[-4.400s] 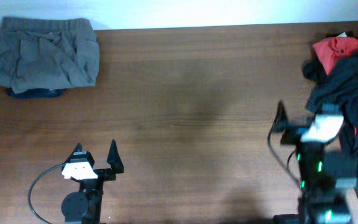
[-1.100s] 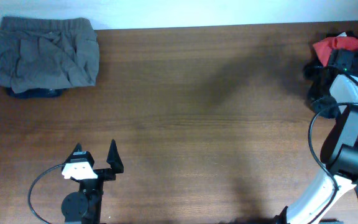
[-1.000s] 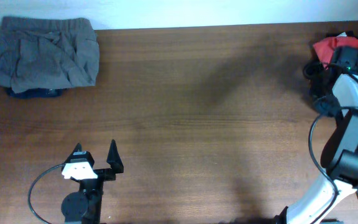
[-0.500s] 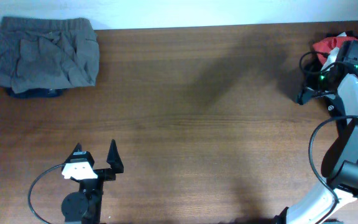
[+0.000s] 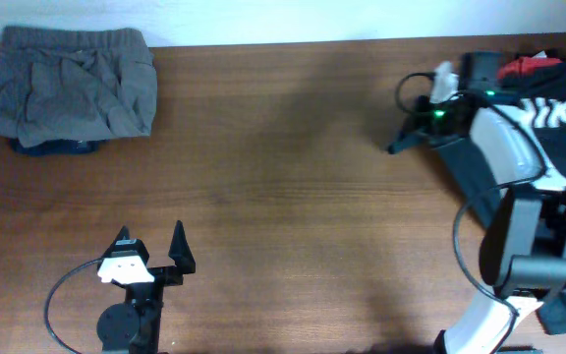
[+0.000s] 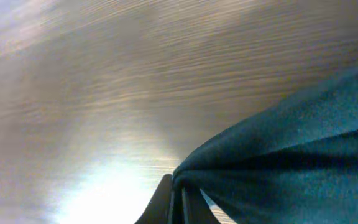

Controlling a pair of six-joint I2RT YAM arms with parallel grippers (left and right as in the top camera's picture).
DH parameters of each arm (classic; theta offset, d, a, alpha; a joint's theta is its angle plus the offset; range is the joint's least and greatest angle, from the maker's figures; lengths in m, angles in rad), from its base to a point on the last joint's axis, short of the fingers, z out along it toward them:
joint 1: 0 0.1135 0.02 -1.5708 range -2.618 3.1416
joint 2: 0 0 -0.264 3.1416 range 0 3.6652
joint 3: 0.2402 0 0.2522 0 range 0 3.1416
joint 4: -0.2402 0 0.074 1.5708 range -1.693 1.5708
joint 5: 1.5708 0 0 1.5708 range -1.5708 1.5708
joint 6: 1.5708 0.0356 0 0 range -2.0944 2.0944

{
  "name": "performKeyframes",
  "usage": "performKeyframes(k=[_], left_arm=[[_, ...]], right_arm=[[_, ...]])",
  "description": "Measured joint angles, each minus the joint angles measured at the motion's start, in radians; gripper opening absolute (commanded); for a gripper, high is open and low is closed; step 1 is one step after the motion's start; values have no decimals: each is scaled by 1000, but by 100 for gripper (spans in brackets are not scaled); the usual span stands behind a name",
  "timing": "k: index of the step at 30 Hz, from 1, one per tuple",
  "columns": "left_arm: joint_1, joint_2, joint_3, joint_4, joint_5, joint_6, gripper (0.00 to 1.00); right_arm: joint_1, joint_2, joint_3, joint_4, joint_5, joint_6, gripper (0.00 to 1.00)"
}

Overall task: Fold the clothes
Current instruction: 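Drag the black NIKE t-shirt with the right gripper to table center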

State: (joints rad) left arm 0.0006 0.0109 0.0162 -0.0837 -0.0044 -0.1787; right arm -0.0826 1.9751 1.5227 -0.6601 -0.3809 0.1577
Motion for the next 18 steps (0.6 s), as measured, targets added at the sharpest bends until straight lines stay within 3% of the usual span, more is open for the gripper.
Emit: performKeyframes(k=[11,18], left_arm=[[0,0,0,0,0,0,99],[0,0,0,0,0,0,99]], right_arm=[[375,0,0,213,-33,126,4],[536,0,0,322,-44,203,4]])
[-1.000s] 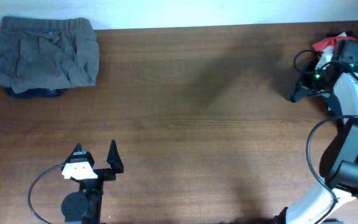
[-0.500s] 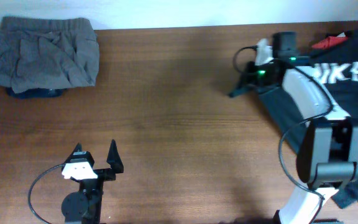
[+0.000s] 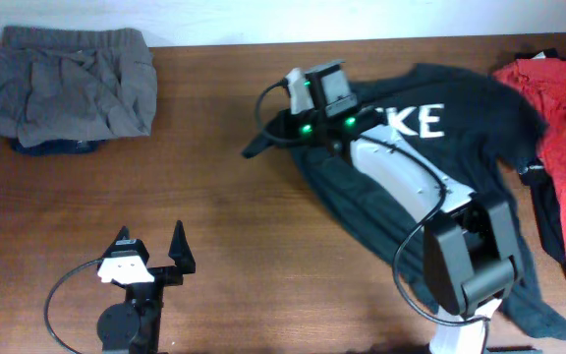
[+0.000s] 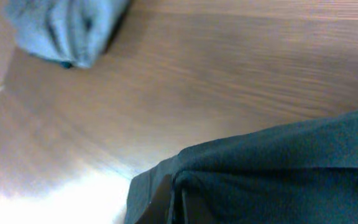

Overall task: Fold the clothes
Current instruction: 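Drag the black NIKE t-shirt with the right gripper to table center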

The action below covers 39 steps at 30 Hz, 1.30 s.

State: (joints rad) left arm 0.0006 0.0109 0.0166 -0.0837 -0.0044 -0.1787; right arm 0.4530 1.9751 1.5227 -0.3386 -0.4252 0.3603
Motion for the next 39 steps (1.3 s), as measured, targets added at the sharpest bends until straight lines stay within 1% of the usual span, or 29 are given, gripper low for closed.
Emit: performKeyframes(k=[13,14,15,16,17,18,19,20,21,22,25,27,28,32,35,36,37,39], left_arm=[[0,0,0,0,0,0,99],[0,0,0,0,0,0,99],[0,0,0,0,0,0,99],[0,0,0,0,0,0,99],[0,0,0,0,0,0,99],[0,0,0,0,0,0,99],[0,0,0,0,0,0,99],[0,0,0,0,0,0,99],[0,0,0,0,0,0,99],[0,0,0,0,0,0,99],[0,0,0,0,0,0,99],[0,0,0,0,0,0,99],[0,0,0,0,0,2,99],[0,0,0,0,0,2,99],[0,0,0,0,0,3,99],[0,0,0,0,0,3,99],[0,0,0,0,0,3,99],[0,0,0,0,-8,13,99]], right_arm=[[225,0,0,116,-8,74,4],[240,0,0,124,-11,77,10],[251,0,0,127,-11,78,12],[261,0,0,128,-13,77,17],[270,0,0,130,-14,81,20],[274,0,0,129,-15,85,32],[278,0,0,130,-17,84,53],[277,0,0,129,-18,77,70],[270,0,0,121,-18,76,81],[265,0,5,98,-19,67,99],[230,-7,42,-36,9,15,99],[208,-20,98,-182,91,-17,98],[201,-30,119,-229,130,-25,99],[159,-105,225,-508,367,-50,99],[105,-172,243,-657,442,-48,99],[77,-190,247,-724,442,-47,84],[70,-192,248,-742,436,-46,73],[47,-193,248,-800,426,-44,69]])
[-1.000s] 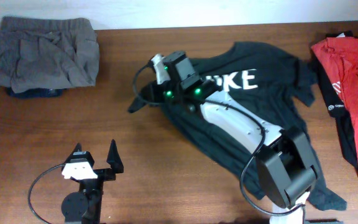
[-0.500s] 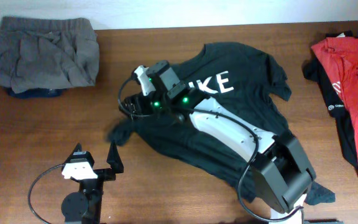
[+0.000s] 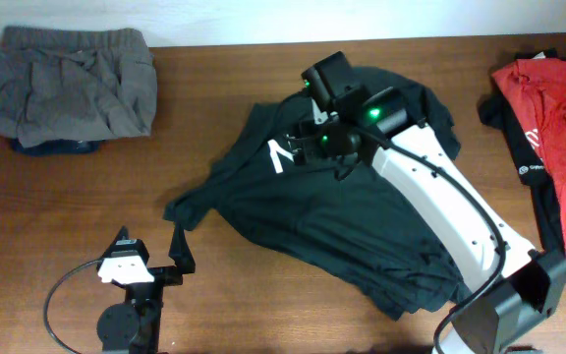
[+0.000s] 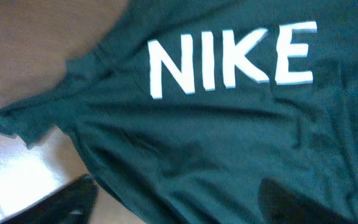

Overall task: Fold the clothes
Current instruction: 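Drag the black NIKE t-shirt with the right gripper to table center, then grasp the shirt's left edge with the left gripper, right gripper its lower right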

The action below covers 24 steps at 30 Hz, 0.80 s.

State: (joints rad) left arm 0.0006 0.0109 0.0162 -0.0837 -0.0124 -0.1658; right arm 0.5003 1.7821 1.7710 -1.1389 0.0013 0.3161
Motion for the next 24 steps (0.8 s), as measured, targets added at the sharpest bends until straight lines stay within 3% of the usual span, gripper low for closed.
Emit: performKeyframes(k=[7,10,11,12,13,18,24], left_arm=[[0,0,0,0,-3,16,99],[0,0,0,0,-4,16,99],[0,0,0,0,-4,16,99],[0,0,0,0,-5,16,99],[0,0,0,5,-7,16,99],[0,0,-7,171,15,16,99],[0,26,-5,360,174,17,99]], right_arm=[[-58,0,0,-227,19,180,71],[-96,-7,0,-418,119,376,77],[-96,-13,-2,-461,143,435,82],[-96,-21,-3,-489,161,486,97],[-96,-40,-14,-526,183,566,100],[-96,-129,-149,-542,208,771,99],[-96,-329,-337,-504,208,947,99]])
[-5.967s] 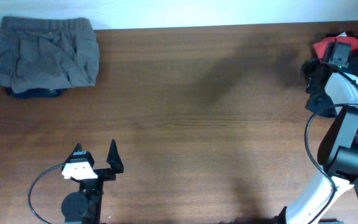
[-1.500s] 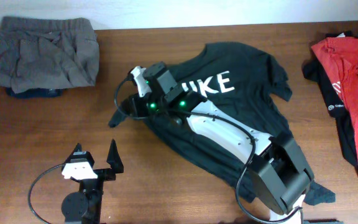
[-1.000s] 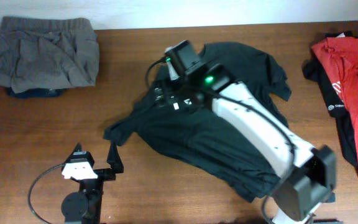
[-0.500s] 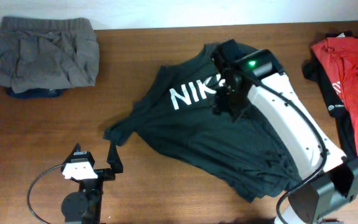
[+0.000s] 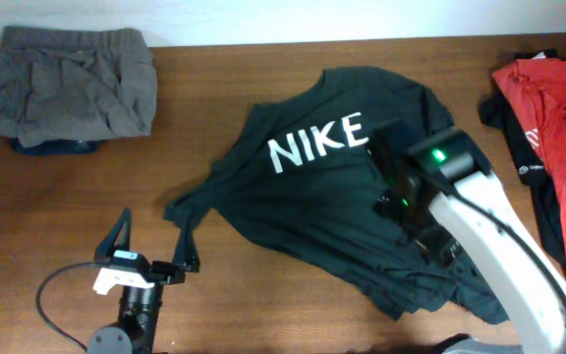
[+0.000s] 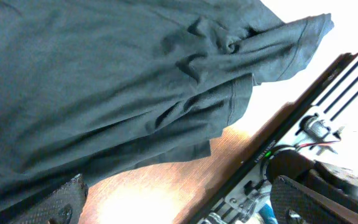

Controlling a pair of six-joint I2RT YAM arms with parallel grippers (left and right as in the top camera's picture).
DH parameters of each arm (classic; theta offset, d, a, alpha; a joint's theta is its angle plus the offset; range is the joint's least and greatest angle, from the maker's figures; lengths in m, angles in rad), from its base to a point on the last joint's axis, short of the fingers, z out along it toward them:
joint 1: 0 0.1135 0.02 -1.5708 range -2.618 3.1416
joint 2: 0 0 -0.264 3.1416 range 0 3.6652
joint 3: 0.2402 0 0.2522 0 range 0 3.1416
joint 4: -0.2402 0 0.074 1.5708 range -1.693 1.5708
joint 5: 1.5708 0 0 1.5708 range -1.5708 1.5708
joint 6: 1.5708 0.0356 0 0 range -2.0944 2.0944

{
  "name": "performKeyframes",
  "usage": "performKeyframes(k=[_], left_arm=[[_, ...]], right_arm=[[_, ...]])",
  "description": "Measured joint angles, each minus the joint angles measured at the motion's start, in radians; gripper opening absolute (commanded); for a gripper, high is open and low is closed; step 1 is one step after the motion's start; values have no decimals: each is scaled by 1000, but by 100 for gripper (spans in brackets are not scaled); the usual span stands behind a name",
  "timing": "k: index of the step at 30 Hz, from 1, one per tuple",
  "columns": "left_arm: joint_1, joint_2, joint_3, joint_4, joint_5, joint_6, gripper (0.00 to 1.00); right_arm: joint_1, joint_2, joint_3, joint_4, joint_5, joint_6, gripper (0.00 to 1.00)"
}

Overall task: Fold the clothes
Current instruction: 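Grasp the shirt's left edge with the left gripper, right gripper its lower right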

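A dark NIKE T-shirt (image 5: 303,211) lies spread across the middle of the wooden table (image 5: 263,98), lettering up and its lower right hem bunched in wrinkles. In the right wrist view the same shirt (image 6: 104,74) fills the picture, with folded hem layers at its edge. My right gripper (image 5: 438,246) hovers over that lower right part, open, with nothing between the fingers (image 6: 61,202). Near the front left edge, my left gripper (image 5: 153,241) is open and empty, just short of the shirt's left sleeve.
A folded grey garment pile (image 5: 67,84) sits at the back left corner. A red shirt (image 5: 548,128) lies on a black garment at the far right. The arm's base and cables (image 6: 303,162) show beyond the table's front edge.
My right gripper, still open, has moved from above the NIKE lettering to the shirt's lower right hem. The lettering now shows in full. The left arm has shifted slightly toward the front edge.
First my right gripper was shut on the dark shirt at the pile on the far right. Then it held the shirt at the table's middle. Later the shirt lay released there with the gripper open over the lettering. Now the gripper is over the hem.
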State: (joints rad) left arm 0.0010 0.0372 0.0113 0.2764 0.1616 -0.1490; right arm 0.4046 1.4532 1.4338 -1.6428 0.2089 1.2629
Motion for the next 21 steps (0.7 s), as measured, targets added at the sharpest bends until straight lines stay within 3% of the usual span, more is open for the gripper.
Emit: performKeyframes(k=[4,7,13,21], left_arm=[[0,151,68,19,92,7,99],[0,322,214,-8,144,30,99],[2,790,765,-388,328,128,99],[-3,1165,932,-531,416,141,99]], right_arm=[[0,-101,-88,35,-5,33,99],[0,-110,-120,47,-14,45,99],[0,-133,-219,49,-113,136,99],[0,-333,-447,125,-233,213,99]])
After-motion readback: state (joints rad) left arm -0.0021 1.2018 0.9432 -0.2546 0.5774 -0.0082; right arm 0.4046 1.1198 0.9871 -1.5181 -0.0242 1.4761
